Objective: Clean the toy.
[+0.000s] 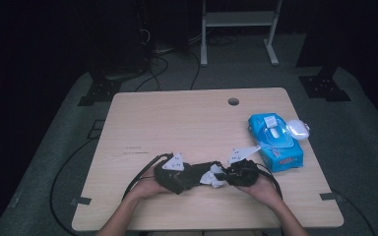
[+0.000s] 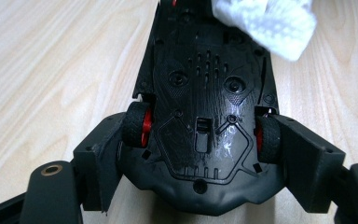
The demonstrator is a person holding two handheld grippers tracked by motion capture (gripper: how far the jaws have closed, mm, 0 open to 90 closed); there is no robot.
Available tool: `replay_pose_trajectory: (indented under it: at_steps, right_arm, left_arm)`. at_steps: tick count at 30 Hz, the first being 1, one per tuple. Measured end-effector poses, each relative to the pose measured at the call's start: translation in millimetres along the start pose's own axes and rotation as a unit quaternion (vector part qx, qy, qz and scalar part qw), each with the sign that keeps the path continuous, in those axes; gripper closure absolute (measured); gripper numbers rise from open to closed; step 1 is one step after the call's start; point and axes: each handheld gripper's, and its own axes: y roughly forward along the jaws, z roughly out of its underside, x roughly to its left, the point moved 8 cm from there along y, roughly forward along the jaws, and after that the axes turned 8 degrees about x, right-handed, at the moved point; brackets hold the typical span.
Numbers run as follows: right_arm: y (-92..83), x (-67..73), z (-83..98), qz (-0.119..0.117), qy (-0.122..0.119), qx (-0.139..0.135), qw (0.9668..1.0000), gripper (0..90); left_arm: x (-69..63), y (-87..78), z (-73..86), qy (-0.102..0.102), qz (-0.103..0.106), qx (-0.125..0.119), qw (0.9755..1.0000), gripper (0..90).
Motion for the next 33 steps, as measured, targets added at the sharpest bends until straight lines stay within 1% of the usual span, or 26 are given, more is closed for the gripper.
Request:
replay_pose_trajectory:
  at_steps: [3,5,7,8,10,12,15,16,21,25,28,29,33]
  right_arm:
    - [0.9,-0.4,2.9,-0.004,0.006,-0.002,1.0,79.2]
    - [1.0,0.6,3.3,-0.006,0.004,-0.003,1.0,79.2]
    - [1.2,2.3,4.1,-0.008,0.005,-0.004,0.9999,79.2]
    - [1.5,2.8,4.4,-0.009,0.004,-0.006,0.9999,79.3]
    - [1.5,3.2,5.2,-0.009,0.006,-0.008,0.9999,79.3]
    - [1.6,2.8,5.8,-0.008,0.003,-0.011,0.9999,79.3]
    - [1.6,3.3,6.9,-0.005,0.005,-0.016,0.9999,79.5]
    - [1.6,3.5,7.1,-0.005,0.003,-0.017,0.9998,79.6]
    - [1.6,4.9,9.0,-0.003,0.003,-0.025,0.9997,79.7]
    - [1.9,6.6,8.9,-0.001,-0.005,-0.024,0.9997,79.9]
    - [2.0,6.9,9.1,0.002,-0.012,-0.023,0.9997,80.0]
    - [2.0,7.2,9.1,0.002,-0.012,-0.022,0.9997,79.9]
    - [2.2,7.3,8.4,0.003,-0.012,-0.019,0.9997,80.0]
  left_arm:
    - [-0.2,-0.7,0.2,-0.006,0.005,0.001,1.0,23.2]
    - [1.5,-1.1,2.4,-0.02,0.011,0.002,0.9997,22.2]
    - [3.8,-2.8,3.7,-0.03,0.01,0.002,0.9995,20.1]
    - [4.7,-4.3,4.3,-0.034,0.013,0.001,0.9993,19.8]
    - [5.8,-5.9,4.2,-0.04,0.015,-0.003,0.9991,19.4]
    - [6.9,-7.1,3.4,-0.045,0.014,-0.005,0.9989,19.4]
    - [7.3,-8.4,3.7,-0.05,0.018,-0.003,0.9986,19.4]
    - [7.3,-9.4,4.0,-0.056,0.023,-0.007,0.9982,19.4]
    - [9.2,-14.2,6.8,-0.071,0.031,-0.011,0.9969,19.4]
    - [12.1,-16.4,7.2,-0.083,0.028,-0.014,0.9961,19.8]
    - [12.6,-17.3,5.4,-0.094,0.033,-0.022,0.9948,20.5]
    - [12.6,-17.2,5.1,-0.094,0.032,-0.023,0.9948,20.4]
    - [10.5,-12.8,3.1,-0.078,0.029,-0.013,0.9965,21.5]
